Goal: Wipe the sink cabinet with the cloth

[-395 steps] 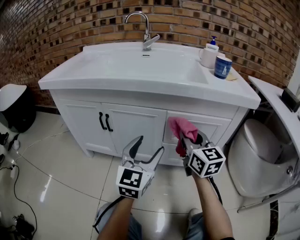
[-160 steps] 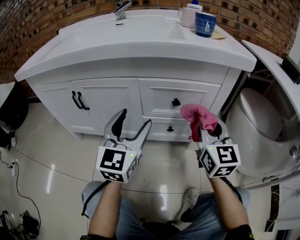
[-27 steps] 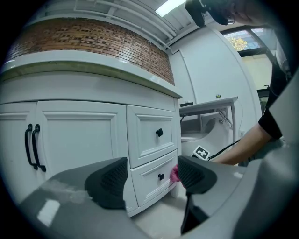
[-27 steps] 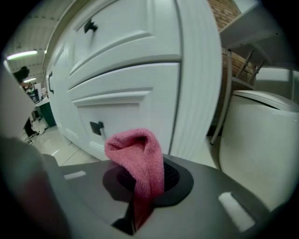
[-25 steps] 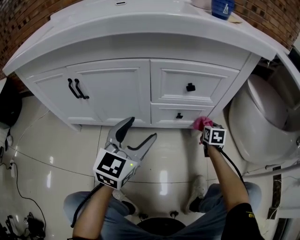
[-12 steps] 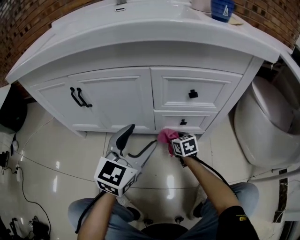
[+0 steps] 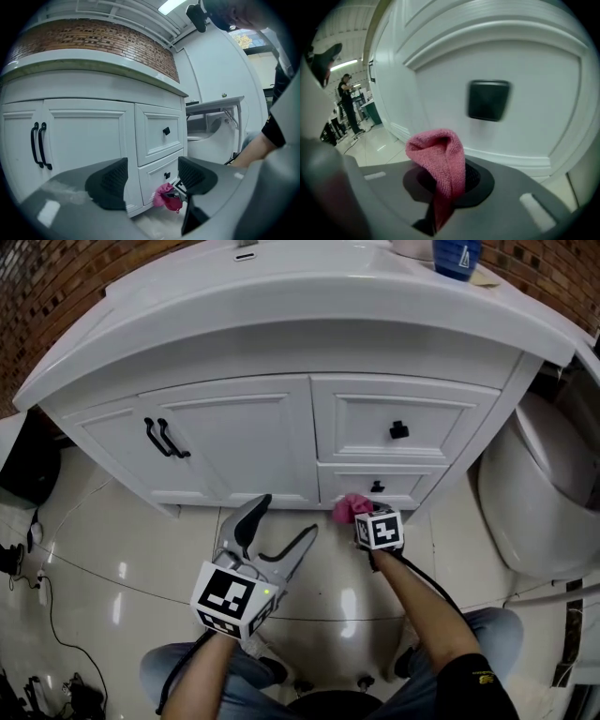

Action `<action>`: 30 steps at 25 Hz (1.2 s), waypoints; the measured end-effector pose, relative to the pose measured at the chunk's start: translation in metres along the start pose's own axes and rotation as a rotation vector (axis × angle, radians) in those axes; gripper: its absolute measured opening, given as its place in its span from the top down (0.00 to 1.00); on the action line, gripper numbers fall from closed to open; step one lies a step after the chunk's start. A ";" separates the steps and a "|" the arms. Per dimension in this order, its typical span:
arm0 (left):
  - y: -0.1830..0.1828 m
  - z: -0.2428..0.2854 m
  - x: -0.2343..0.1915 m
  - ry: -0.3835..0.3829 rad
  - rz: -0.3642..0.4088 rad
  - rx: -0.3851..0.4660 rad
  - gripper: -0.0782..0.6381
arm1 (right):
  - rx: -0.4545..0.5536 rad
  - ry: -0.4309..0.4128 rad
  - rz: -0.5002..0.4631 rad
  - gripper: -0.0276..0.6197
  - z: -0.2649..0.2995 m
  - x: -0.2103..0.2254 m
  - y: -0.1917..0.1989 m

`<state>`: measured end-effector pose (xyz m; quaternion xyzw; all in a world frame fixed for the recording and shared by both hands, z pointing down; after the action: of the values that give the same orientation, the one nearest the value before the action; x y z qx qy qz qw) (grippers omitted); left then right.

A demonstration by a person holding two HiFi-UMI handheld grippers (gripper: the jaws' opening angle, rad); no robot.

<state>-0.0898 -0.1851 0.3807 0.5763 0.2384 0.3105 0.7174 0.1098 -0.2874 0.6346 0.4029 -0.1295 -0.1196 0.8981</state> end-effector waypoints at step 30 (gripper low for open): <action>-0.066 -0.091 0.047 -0.154 0.042 0.279 0.44 | 0.723 0.179 -0.173 0.90 -0.370 -0.048 -0.145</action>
<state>-0.1094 -0.0992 0.2966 0.6973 0.2113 0.2445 0.6399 0.1703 -0.1096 0.2807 0.7119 -0.0498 -0.1059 0.6925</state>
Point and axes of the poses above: the fingertips, and each gripper's own axes: z forward along the fingers, x to its right, y out of its underside, the point moved 6 cm from there along -z, backward along the fingers, and after that the axes turned 3 degrees about -z, right-handed, at the moved point
